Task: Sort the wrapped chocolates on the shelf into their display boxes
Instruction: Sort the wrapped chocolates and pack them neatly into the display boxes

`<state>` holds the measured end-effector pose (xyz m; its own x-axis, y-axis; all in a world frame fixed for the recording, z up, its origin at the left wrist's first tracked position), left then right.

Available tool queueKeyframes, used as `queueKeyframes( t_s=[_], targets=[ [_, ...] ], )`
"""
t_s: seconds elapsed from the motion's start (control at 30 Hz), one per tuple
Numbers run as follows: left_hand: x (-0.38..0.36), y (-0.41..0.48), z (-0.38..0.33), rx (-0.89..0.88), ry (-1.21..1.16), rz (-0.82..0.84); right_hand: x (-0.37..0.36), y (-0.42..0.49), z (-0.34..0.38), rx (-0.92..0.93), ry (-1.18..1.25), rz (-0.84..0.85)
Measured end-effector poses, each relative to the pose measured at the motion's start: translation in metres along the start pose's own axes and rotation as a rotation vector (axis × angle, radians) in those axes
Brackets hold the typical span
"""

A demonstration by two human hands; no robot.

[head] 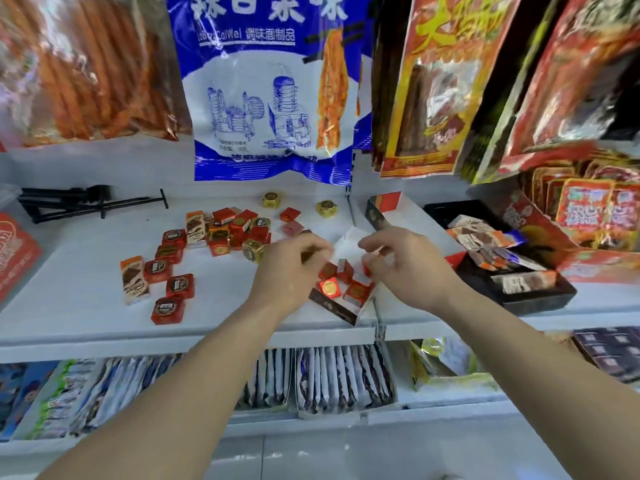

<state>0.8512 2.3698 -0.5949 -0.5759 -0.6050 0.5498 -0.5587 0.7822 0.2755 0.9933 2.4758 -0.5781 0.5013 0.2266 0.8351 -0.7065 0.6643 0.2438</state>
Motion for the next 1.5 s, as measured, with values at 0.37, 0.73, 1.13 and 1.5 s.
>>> queueKeyframes(
  t_s=[0.37,0.73,1.13,1.5],
  targets=[
    [0.114,-0.027,0.074,0.016,0.490,-0.142,-0.057,-0.007,0.049,0.294,-0.231,0.300],
    [0.160,-0.054,0.114,0.126,0.464,0.090,-0.096,0.022,0.105,0.344,-0.289,0.272],
    [0.159,-0.041,0.100,0.006,0.525,-0.194,-0.109,0.037,0.135,0.304,0.061,0.078],
    [0.111,-0.014,0.094,0.058,0.603,-0.044,-0.105,0.053,0.126,0.282,-0.082,0.028]
  ],
)
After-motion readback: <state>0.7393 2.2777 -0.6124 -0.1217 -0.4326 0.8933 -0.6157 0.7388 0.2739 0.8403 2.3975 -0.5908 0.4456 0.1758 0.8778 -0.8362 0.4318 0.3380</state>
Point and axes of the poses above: each hand's wrist, its own y-axis towards the middle knuckle, its own x-axis out of the back of the hand, z = x × y, the point moved 8 cm from there along y, towards the middle knuckle, and after that the axes turned 5 degrees about -z, right-handed, at the moved point
